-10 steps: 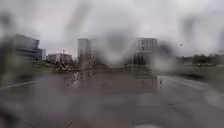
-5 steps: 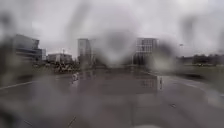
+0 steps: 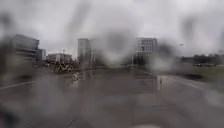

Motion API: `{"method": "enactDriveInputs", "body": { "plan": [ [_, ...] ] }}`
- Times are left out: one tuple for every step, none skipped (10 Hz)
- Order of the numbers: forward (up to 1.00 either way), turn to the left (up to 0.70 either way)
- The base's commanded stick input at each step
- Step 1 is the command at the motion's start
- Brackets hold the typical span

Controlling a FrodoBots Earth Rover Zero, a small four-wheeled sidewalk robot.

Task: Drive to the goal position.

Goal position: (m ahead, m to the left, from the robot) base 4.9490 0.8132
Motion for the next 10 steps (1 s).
{"method": "enactDriveInputs", "body": {
  "plan": [
    [0.07,0.0],
    [0.07,0.0],
    [0.07,0.0],
    [0.07,0.0],
    [0.07,0.0],
    [0.07,0.0],
    [0.07,0.0],
    [0.07,0.0],
    [0.07,0.0],
    [0.07,0.0]
  ]
}}
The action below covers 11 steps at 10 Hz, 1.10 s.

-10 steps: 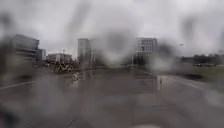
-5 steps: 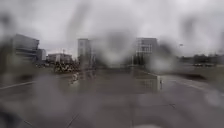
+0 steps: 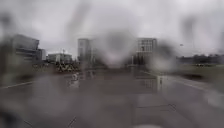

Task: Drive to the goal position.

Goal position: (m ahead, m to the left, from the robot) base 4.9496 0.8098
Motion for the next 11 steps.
{"method": "enactDriveInputs", "body": {
  "plan": [
    [0.07,0.0],
    [0.07,0.0],
    [0.07,0.0],
    [0.07,0.0],
    [0.07,0.0],
    [0.07,0.0],
    [0.07,0.0],
    [0.07,0.0],
    [0.07,0.0],
    [0.07,0.0],
    [0.07,0.0]
  ]
}}
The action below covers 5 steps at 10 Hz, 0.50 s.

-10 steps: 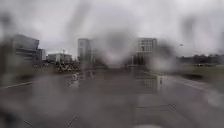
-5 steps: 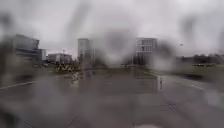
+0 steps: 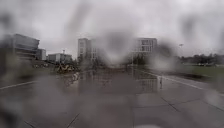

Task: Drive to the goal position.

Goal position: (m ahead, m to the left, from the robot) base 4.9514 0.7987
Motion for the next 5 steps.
{"method": "enactDriveInputs", "body": {
  "plan": [
    [0.07,0.0],
    [0.07,0.0],
    [0.07,0.0],
    [0.07,0.0],
    [0.07,0.0]
  ]
}}
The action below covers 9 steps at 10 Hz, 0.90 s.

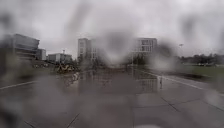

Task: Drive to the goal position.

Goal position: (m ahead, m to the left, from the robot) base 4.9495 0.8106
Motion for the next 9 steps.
{"method": "enactDriveInputs", "body": {
  "plan": [
    [0.07,0.0],
    [0.07,0.0],
    [0.07,0.0],
    [0.07,0.0],
    [0.07,0.0],
    [0.07,0.0],
    [0.07,0.0],
    [0.07,0.0],
    [0.07,0.0]
  ]
}}
